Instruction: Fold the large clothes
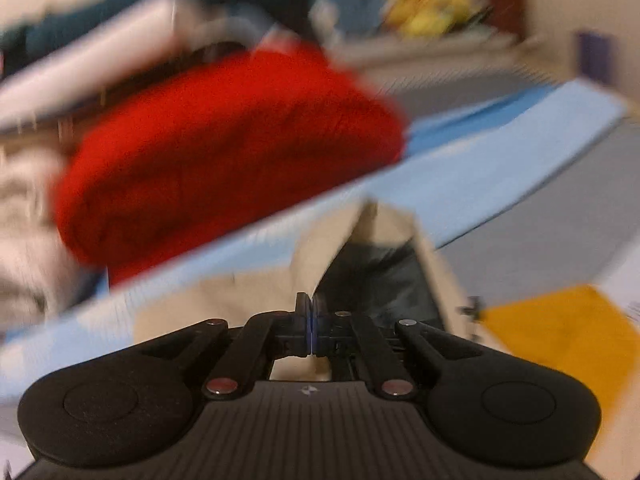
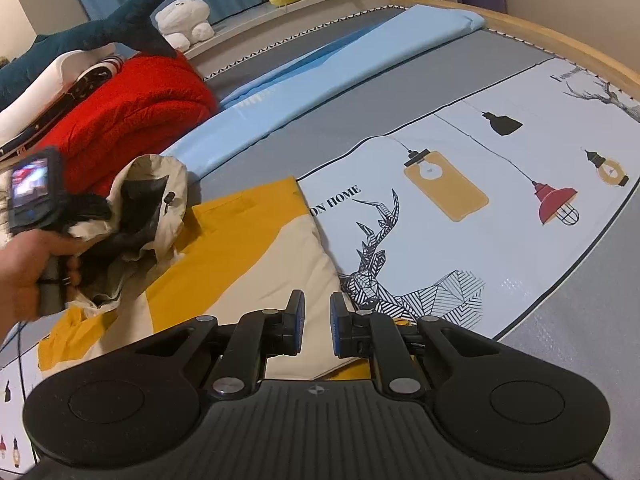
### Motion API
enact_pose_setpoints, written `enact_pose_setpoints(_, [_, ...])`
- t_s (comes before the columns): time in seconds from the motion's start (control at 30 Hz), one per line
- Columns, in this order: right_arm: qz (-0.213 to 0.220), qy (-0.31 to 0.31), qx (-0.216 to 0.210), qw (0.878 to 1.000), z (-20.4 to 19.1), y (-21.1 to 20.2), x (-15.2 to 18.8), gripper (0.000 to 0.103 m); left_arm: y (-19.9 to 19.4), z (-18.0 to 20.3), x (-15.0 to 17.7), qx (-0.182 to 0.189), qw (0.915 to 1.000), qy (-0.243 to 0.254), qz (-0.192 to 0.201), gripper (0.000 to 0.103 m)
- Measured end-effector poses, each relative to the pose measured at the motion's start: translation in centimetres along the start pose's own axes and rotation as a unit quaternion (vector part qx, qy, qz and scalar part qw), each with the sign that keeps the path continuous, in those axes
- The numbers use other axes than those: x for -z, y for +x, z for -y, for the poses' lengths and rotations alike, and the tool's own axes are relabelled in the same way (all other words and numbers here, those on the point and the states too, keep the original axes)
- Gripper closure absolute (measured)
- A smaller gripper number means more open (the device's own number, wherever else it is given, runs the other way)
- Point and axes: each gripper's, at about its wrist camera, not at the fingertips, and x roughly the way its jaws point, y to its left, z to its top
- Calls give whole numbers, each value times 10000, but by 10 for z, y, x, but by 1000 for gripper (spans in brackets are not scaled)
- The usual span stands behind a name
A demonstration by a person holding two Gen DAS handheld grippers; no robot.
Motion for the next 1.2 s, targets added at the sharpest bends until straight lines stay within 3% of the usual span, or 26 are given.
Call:
enact_pose_setpoints(0.07, [44, 8, -34, 10000, -1, -4, 0, 89, -63, -7, 24, 552, 9969, 275, 490, 103])
enact_pose_setpoints(0.17, [134, 64, -63, 9999, 1, -10, -1, 89, -154, -15, 100, 1351, 9797, 1197, 874, 103])
enact_pose_setpoints(0.23, [171, 138, -82, 9997, 2, -13, -1, 89, -191, -21, 165, 1628, 9687, 1780, 582, 103])
enact_pose_setpoints(0.3, [196, 179, -114, 9996, 3, -16, 0, 89, -211, -28, 220, 1910, 9618, 1952, -173, 100])
enact_pose_setpoints(0.37, [211, 185, -157, 9995, 2, -18, 1, 89, -228, -32, 250, 2094, 9545, 2011, -682, 96])
enact_pose_setpoints(0.4, [222, 172, -198, 9994, 1, -20, 2, 89, -239, -33, 258, 2011, 9560, 2015, -706, 92])
enact_pose_setpoints(0.47, [202, 123, -264, 9994, -1, -21, 3, 89, -254, -38, 256, 1783, 9688, 1625, -574, 78])
enact_pose_setpoints(0.57, [175, 99, -340, 9992, -4, -21, 6, 88, -264, -52, 240, 1309, 9890, 457, -521, 77])
enact_pose_setpoints(0.6, [169, 101, -396, 9990, -5, -21, 7, 88, -264, -57, 234, 1118, 9924, 29, -513, 77])
enact_pose_setpoints(0.67, [154, 152, -571, 9981, -7, -21, 7, 88, -260, -62, 222, 933, 9907, -780, -613, 77])
enact_pose_setpoints(0.73, [83, 256, -839, 9961, -10, -20, 8, 88, -245, -71, 216, 1033, 9748, -1794, -830, 75])
enact_pose_setpoints(0.77, [33, 315, -962, 9949, -12, -19, 8, 88, -232, -77, 215, 1122, 9619, -2285, -995, 69])
enact_pose_setpoints(0.8, [-19, 369, -1074, 9935, -14, -18, 9, 86, -219, -82, 214, 1197, 9456, -2762, -1235, 60])
enact_pose_setpoints(0.9, [-320, 651, -1508, 9859, -18, -8, 12, 75, -182, -87, 217, 1347, 8924, -3878, -1876, 57])
enact_pose_setpoints(0.97, [-537, 871, -1731, 9796, -22, 1, 13, 72, -175, -86, 223, 1468, 8684, -4315, -1953, 57])
enact_pose_setpoints(1.03, [-701, 1066, -1914, 9732, -28, 12, 15, 69, -172, -90, 223, 1609, 8529, -4583, -1918, 55])
enact_pose_setpoints(1.13, [-985, 1322, -2144, 9627, -43, 33, 17, 67, -160, -110, 211, 1417, 8506, -4755, -1742, 44])
enact_pose_setpoints(1.17, [-1066, 1382, -2169, 9605, -48, 41, 18, 65, -155, -121, 206, 1341, 8474, -4854, -1683, 36])
enact_pose_setpoints(1.2, [-1145, 1451, -2201, 9578, -52, 49, 19, 64, -145, -134, 201, 1328, 8336, -5097, -1663, 28])
